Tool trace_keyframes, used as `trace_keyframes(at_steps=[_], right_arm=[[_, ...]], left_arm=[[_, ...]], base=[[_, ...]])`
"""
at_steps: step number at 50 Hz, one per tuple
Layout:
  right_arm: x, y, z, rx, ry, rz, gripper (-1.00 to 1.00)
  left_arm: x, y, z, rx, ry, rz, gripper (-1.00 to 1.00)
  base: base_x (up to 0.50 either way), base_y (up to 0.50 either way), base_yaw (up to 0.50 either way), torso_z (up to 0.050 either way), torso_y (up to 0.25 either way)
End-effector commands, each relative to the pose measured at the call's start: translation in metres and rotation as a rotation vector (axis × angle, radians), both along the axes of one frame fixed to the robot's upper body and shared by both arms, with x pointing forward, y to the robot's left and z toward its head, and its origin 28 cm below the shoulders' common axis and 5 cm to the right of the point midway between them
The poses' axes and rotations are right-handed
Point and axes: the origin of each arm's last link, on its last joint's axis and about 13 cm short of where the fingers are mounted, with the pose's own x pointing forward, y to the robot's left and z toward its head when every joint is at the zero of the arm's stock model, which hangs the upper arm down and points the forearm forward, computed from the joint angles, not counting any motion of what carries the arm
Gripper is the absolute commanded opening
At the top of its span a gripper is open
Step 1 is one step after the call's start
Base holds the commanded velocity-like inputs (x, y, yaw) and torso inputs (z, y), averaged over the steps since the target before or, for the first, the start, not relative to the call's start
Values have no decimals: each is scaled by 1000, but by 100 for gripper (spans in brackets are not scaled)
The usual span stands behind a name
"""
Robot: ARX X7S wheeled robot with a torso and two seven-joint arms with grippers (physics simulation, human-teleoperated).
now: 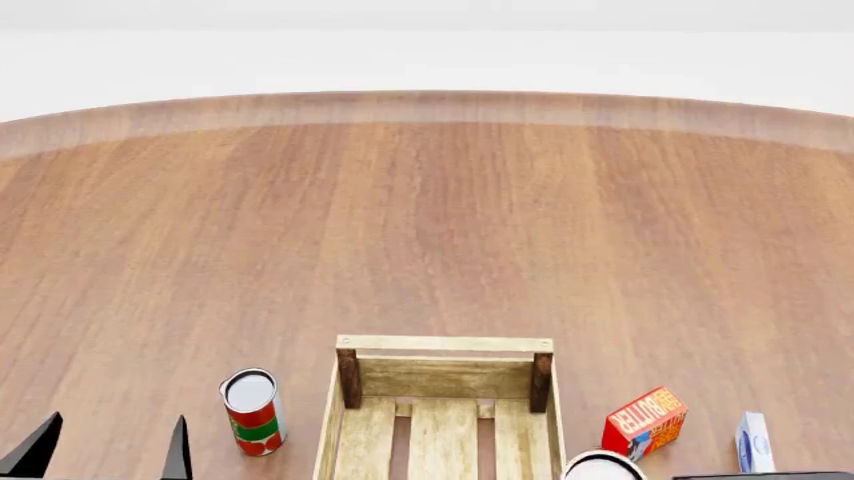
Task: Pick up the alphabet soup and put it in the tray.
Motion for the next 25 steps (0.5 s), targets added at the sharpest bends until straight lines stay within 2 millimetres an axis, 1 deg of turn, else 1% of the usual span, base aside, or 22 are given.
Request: trace_keyframes(at_steps=[1,18,25], right_arm=[[2,12,19,-7,-65,76,-100],[28,26,8,7,-58,153,-100],[38,34,-2,23,-37,185,-100]], left_arm=[[-1,0,0,-2,1,-1,100],[-1,0,0,-1,1,-3,100],[-1,0,0,-2,0,-3,100]], base=[[0,0,0,0,0],[0,0,0,0,1],[0,0,0,0,1]])
